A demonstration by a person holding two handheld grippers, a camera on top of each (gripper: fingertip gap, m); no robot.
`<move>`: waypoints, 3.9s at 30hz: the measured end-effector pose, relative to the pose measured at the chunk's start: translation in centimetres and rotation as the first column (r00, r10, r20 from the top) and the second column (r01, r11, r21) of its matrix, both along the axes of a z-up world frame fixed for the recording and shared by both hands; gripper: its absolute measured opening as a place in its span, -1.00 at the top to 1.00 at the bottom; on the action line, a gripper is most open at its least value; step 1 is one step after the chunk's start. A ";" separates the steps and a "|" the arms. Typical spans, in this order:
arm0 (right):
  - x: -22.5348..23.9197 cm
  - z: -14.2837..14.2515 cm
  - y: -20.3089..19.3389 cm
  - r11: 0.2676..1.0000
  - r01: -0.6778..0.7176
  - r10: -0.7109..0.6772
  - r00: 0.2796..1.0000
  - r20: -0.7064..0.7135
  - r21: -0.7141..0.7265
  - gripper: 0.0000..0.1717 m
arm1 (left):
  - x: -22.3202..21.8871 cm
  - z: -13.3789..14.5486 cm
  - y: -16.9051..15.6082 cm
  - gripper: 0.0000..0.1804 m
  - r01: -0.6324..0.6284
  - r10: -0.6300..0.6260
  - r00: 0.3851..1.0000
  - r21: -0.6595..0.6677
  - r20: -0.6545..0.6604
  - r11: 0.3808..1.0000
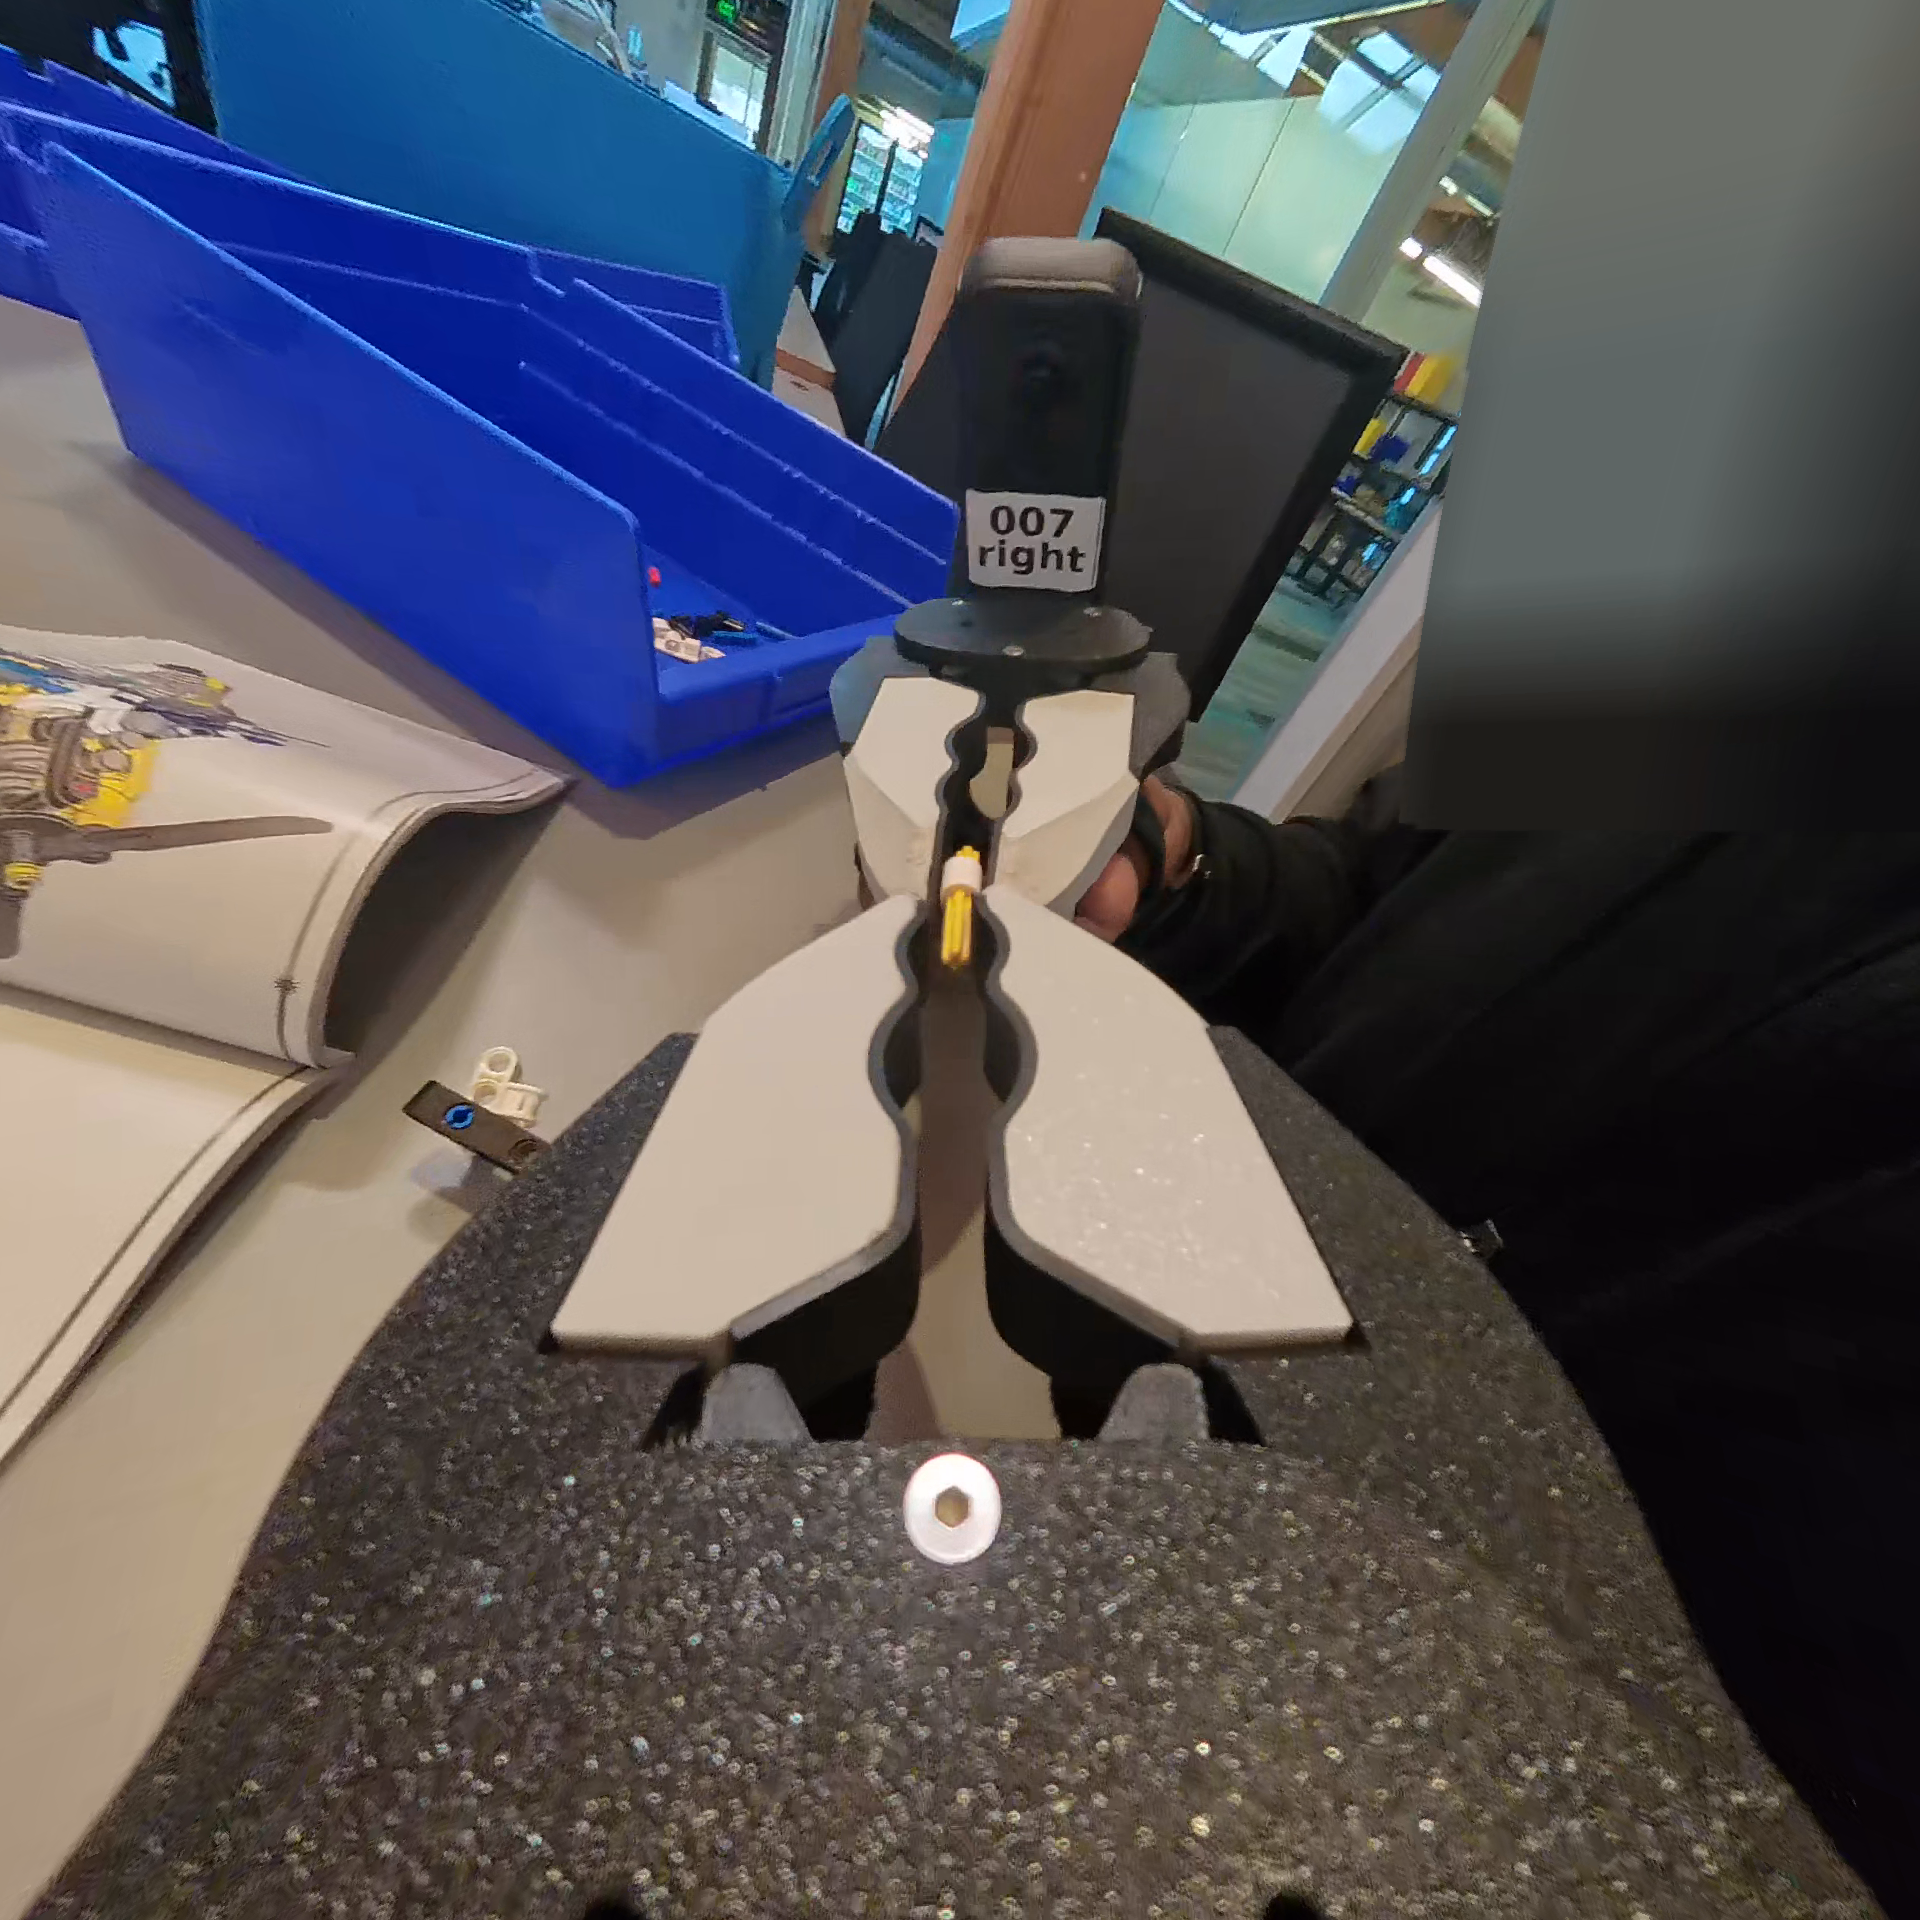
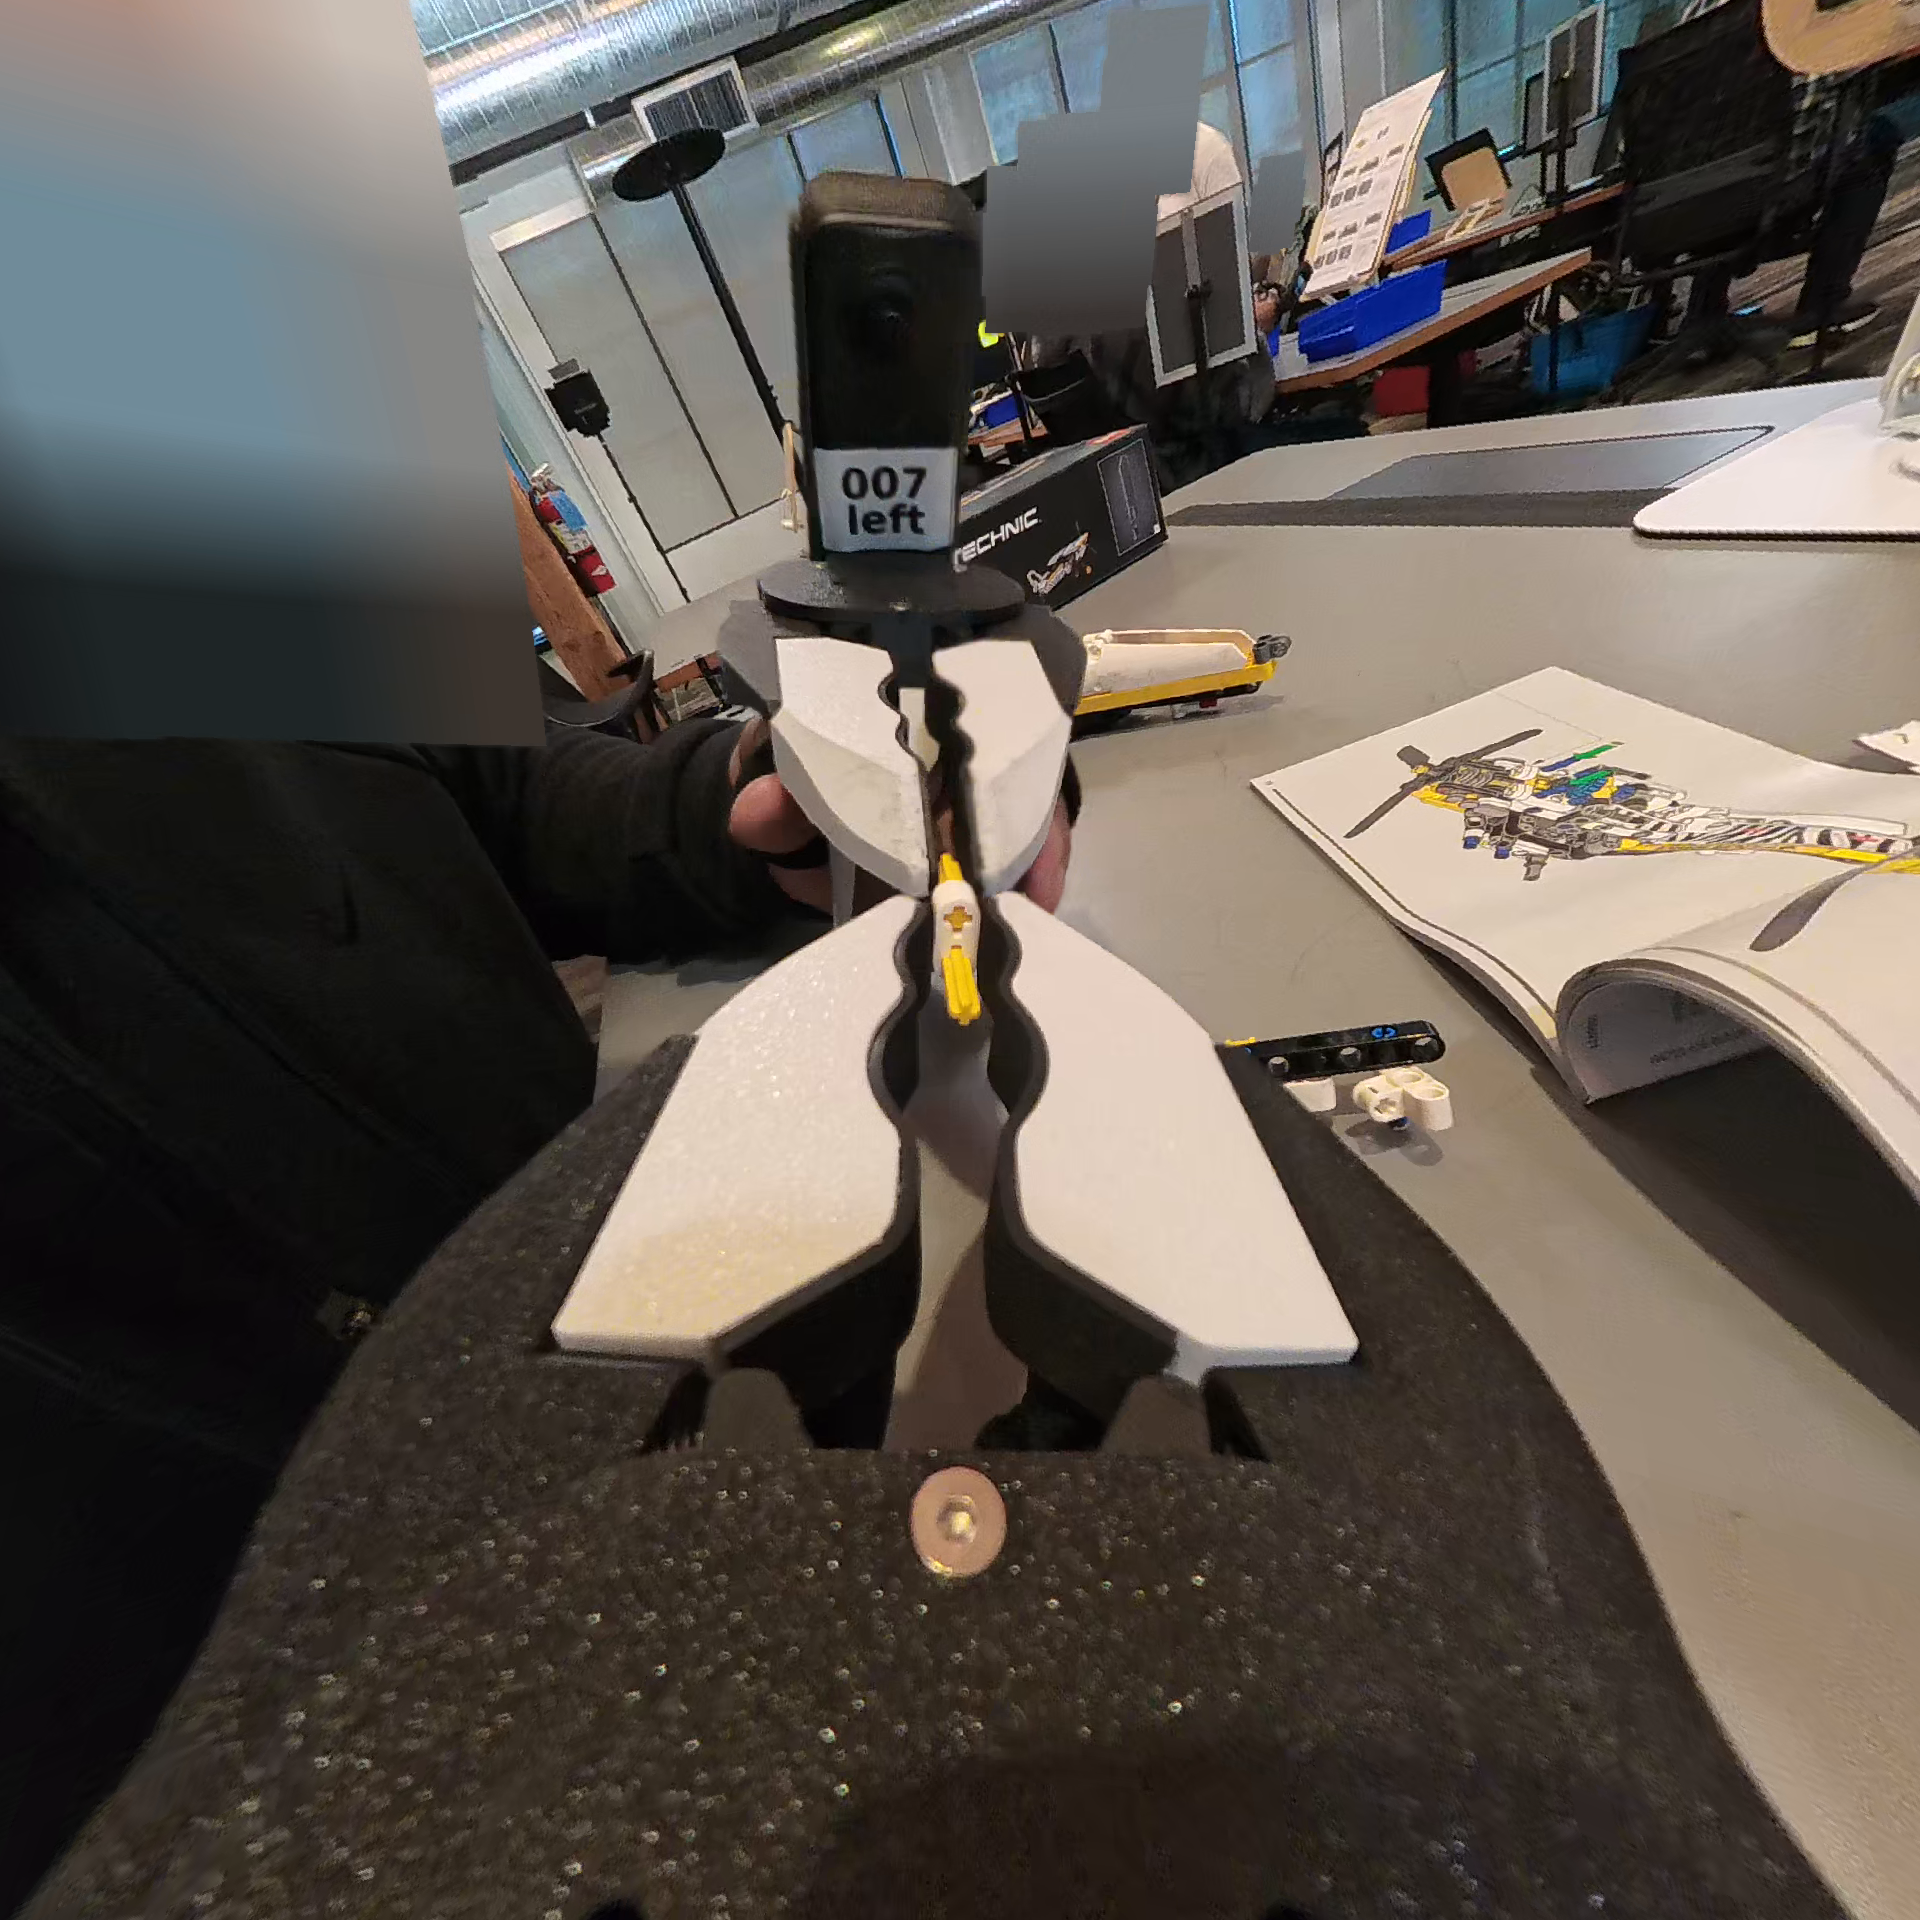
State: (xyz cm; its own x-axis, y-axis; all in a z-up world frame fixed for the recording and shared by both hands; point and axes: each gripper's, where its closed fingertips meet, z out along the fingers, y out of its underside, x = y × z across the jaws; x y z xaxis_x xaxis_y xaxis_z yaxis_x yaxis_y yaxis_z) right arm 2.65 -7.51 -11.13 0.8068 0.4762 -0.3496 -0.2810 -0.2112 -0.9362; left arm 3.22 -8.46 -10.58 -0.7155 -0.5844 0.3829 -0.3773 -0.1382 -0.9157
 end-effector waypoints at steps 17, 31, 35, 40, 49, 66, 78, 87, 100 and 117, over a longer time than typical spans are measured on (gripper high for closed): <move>0.0 -0.2 0.1 1.000 0.004 -0.004 1.000 -0.018 -0.018 0.91 | 0.0 -0.3 0.4 0.96 0.007 -0.011 0.999 -0.108 -0.037 0.994; 2.4 0.9 -1.5 0.988 0.148 -0.143 0.981 -0.127 0.031 0.91 | 0.3 0.5 0.3 0.99 0.018 -0.015 1.000 -0.117 0.028 0.993; 6.7 1.2 -3.6 0.959 0.279 -0.271 0.952 -0.145 0.043 0.91 | 0.4 1.2 3.0 0.99 -0.035 0.039 0.999 -0.189 0.019 0.981; 3.5 1.2 -2.2 0.981 0.187 -0.179 0.976 -0.126 0.058 0.91 | 2.0 0.2 -0.3 0.75 -0.041 0.042 0.999 -0.078 0.008 0.996; 2.3 1.2 -1.7 0.986 0.153 -0.146 0.984 -0.101 0.069 0.91 | 1.8 0.8 -0.9 0.79 -0.015 0.011 1.000 -0.200 -0.020 0.980; 1.7 0.7 -1.0 0.988 0.152 -0.149 0.987 -0.068 0.041 0.91 | 1.5 0.4 -1.0 0.93 -0.036 0.024 0.998 -0.240 -0.053 0.970; 1.4 1.2 -1.4 0.985 0.165 -0.158 0.978 -0.134 0.043 0.91 | 1.0 0.7 -1.2 0.94 -0.001 -0.012 0.999 -0.302 -0.043 0.953; 8.9 2.6 -5.4 0.878 0.467 -0.414 0.851 -0.324 0.107 0.91 | 1.4 1.4 3.3 0.94 -0.146 0.142 0.989 -0.404 -0.040 0.903; 10.4 -0.2 -6.6 0.793 0.609 -0.598 0.783 0.170 -0.014 0.90 | 12.6 5.5 -5.2 0.94 -0.072 0.064 0.993 0.079 0.100 0.994; 9.9 0.6 -8.1 0.823 0.547 -0.568 0.778 0.268 0.156 0.90 | 10.5 1.7 -7.2 0.79 0.082 -0.089 0.994 0.109 0.056 0.991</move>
